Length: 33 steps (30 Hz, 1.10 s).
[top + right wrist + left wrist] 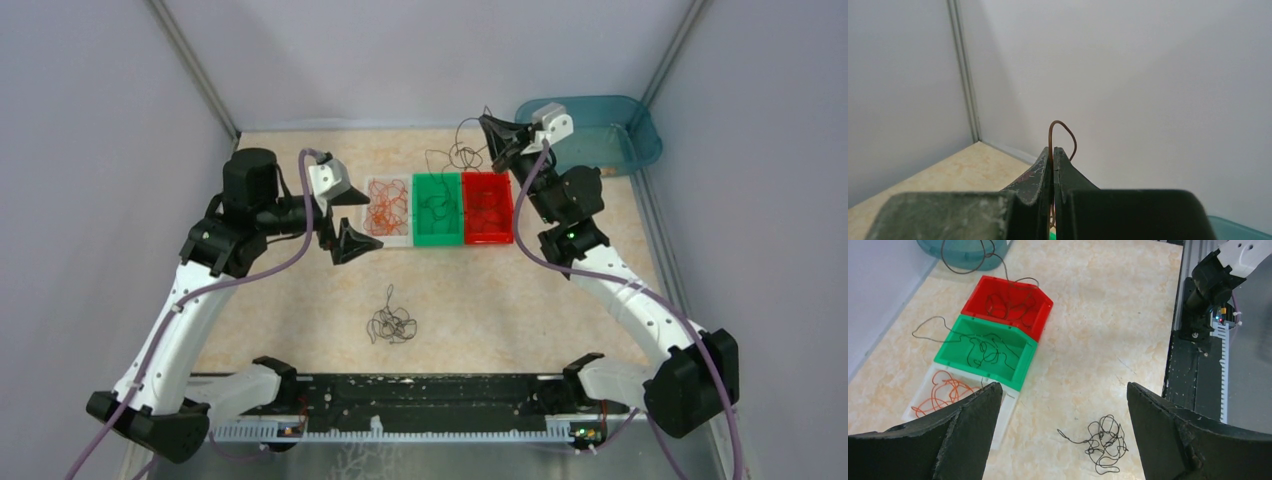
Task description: Untangle the cables
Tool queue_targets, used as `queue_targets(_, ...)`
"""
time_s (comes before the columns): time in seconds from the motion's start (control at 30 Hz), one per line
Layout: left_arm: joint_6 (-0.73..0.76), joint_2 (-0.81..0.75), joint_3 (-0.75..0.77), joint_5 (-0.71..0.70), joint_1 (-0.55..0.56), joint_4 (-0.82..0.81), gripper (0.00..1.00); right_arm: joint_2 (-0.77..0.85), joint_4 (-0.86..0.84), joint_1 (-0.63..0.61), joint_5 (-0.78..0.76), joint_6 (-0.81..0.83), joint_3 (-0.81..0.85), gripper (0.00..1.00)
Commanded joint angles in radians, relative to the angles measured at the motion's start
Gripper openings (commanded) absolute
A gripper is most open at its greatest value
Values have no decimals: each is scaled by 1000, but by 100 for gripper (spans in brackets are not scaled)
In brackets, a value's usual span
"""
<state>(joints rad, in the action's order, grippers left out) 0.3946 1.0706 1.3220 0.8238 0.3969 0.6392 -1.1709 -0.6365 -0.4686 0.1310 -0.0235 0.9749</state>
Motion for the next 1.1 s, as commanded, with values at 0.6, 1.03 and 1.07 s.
queue_targets(0.6,-4,-26,-42,-39,2,-4,100,-117,-156,118,-112,114,-143,0)
queue_targets(1.03,10,-15,-34,-37,2,-1,100,-289,16,128,-215,88,-136,0)
queue_targets(1.07,11,-14,-32,-38,2,-1,100,-304,35,128,-218,78,-129,0)
